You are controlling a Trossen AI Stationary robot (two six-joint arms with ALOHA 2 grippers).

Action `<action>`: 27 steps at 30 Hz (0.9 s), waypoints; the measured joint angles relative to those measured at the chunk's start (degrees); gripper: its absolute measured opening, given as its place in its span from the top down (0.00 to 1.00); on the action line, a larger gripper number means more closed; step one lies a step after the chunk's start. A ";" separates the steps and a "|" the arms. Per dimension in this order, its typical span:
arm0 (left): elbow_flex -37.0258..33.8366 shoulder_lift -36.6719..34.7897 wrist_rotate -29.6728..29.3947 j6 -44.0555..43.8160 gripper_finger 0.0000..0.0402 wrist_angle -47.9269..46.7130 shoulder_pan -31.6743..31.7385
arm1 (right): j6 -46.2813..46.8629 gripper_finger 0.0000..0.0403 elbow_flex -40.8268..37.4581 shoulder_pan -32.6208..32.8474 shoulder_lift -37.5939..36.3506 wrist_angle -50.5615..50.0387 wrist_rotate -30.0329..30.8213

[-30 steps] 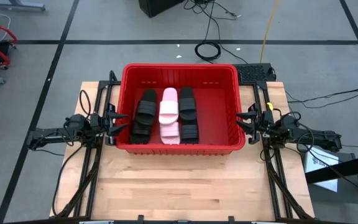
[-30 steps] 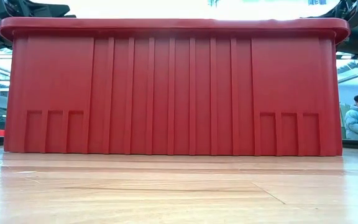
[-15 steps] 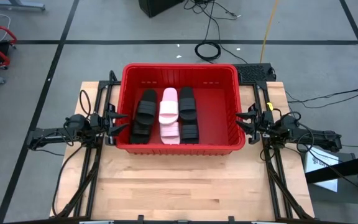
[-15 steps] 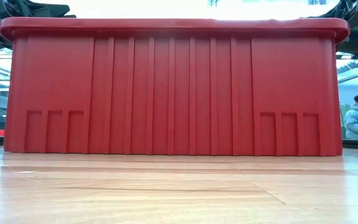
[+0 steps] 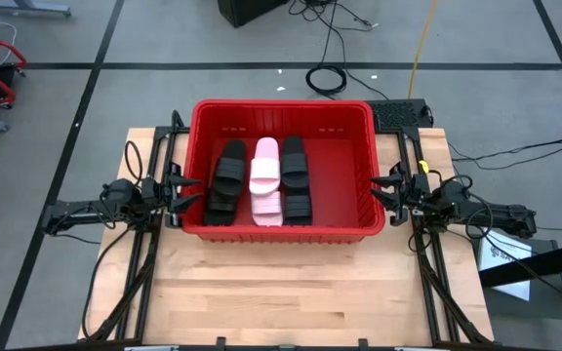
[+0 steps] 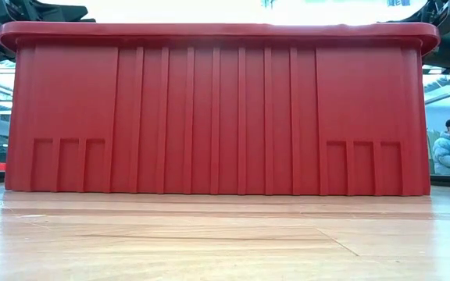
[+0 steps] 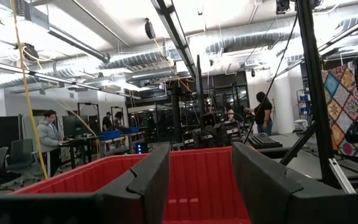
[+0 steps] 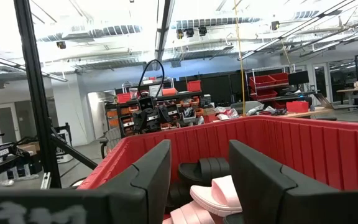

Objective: Pick and place slides into bin
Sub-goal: Return to Home Position

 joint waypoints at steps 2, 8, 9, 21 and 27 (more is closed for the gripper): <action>0.00 0.02 0.00 0.00 0.55 0.00 0.00 | 0.00 0.62 0.01 0.00 0.00 0.00 0.01; 0.00 0.02 0.00 0.00 0.55 -0.01 0.02 | 0.00 0.62 0.00 0.00 0.00 0.00 0.01; 0.00 0.02 0.00 0.00 0.55 -0.01 0.02 | -0.01 0.62 0.00 0.00 0.00 0.00 0.00; 0.00 0.02 0.00 0.00 0.55 0.01 0.02 | 0.01 0.62 0.01 0.00 0.00 0.00 0.01; 0.00 0.02 0.00 0.00 0.55 0.01 0.02 | 0.00 0.62 0.02 0.00 0.00 0.00 0.02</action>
